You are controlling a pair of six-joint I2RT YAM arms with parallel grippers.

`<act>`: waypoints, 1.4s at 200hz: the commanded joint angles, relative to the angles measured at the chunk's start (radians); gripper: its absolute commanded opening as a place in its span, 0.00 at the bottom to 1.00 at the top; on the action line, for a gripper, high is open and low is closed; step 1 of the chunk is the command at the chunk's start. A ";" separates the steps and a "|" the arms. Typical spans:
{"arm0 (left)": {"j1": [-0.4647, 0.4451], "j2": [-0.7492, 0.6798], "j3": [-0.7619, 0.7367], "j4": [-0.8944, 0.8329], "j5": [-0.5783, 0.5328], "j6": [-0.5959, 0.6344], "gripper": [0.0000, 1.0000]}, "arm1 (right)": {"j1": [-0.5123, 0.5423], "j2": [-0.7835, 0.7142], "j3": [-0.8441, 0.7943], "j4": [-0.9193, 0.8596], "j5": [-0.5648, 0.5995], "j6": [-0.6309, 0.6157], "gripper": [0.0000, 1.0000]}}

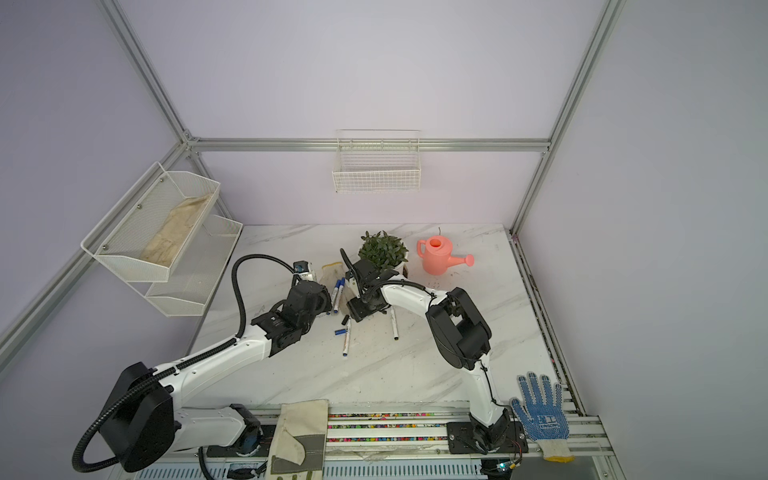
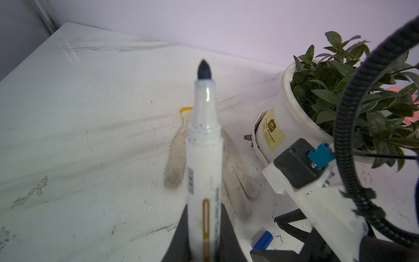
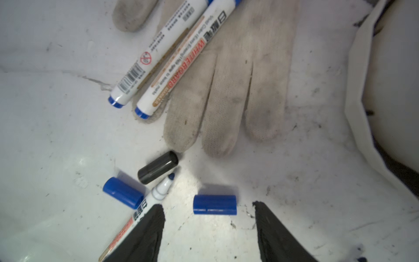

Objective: Insert the pens into the pen caps
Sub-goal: 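Grasp a blue cap with the right gripper and lift it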

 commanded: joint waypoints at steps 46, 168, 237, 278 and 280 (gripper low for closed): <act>0.004 -0.026 -0.040 0.013 -0.026 -0.033 0.00 | 0.022 0.068 0.047 -0.080 0.175 -0.007 0.66; 0.005 0.030 -0.014 0.037 0.034 -0.021 0.00 | 0.021 0.004 -0.098 -0.057 0.136 0.000 0.38; 0.003 0.036 -0.001 0.050 0.146 0.056 0.00 | -0.009 -0.027 -0.070 -0.006 0.044 0.014 0.00; -0.022 0.046 -0.004 0.135 0.289 0.144 0.00 | -0.126 -0.279 -0.120 0.207 -0.162 0.079 0.00; -0.023 0.046 -0.005 0.140 0.298 0.150 0.00 | -0.133 -0.288 -0.124 0.221 -0.176 0.087 0.00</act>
